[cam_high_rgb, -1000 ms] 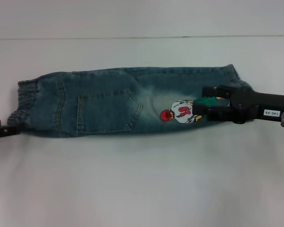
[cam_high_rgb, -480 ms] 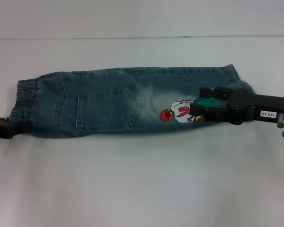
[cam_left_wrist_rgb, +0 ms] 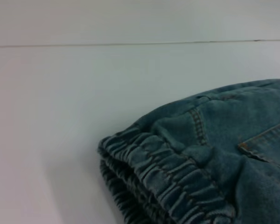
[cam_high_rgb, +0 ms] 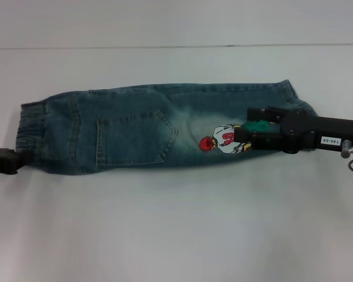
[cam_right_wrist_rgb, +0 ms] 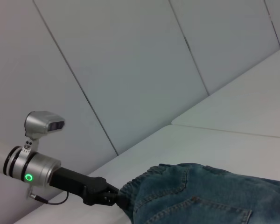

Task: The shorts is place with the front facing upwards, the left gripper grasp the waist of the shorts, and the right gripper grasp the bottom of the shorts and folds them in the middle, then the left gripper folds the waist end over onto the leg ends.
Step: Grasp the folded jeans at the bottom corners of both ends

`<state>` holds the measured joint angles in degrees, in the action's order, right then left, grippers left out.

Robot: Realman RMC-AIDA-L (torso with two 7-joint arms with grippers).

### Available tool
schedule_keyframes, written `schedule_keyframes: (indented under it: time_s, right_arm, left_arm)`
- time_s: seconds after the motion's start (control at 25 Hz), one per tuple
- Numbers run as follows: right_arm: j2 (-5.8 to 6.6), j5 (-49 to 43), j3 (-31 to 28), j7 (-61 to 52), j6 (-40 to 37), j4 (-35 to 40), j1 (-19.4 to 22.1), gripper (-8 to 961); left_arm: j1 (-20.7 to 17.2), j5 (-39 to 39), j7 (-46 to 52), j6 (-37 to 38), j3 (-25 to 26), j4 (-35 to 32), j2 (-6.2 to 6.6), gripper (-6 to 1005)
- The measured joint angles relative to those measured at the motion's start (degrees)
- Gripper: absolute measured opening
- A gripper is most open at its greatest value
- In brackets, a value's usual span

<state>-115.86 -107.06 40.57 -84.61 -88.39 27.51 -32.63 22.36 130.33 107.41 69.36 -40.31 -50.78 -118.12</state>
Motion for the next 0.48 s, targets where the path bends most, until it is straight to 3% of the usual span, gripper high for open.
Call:
schedule_keyframes:
  time_s: [0.2, 0.36, 0.48]
  right_arm:
    - [-1.28, 0.46, -0.86, 2.88, 2.43, 0.01, 0.44, 831]
    - [-3.2, 0.58, -2.44, 5.87, 7.63, -0.55, 0.92, 799]
    - [-3.51, 0.82, -2.72, 7.26, 9.26, -1.85, 0.63, 741]
  left_arm:
    - [0.25, -0.01, 0.05, 3.55, 0.31, -0.47, 1.1, 153]
    - [0.4, -0.32, 0.25, 6.45, 0.53, -2.87, 1.52, 59]
    - [1.12, -0.35, 0.75, 9.36, 1.18, -5.22, 1.78, 40]
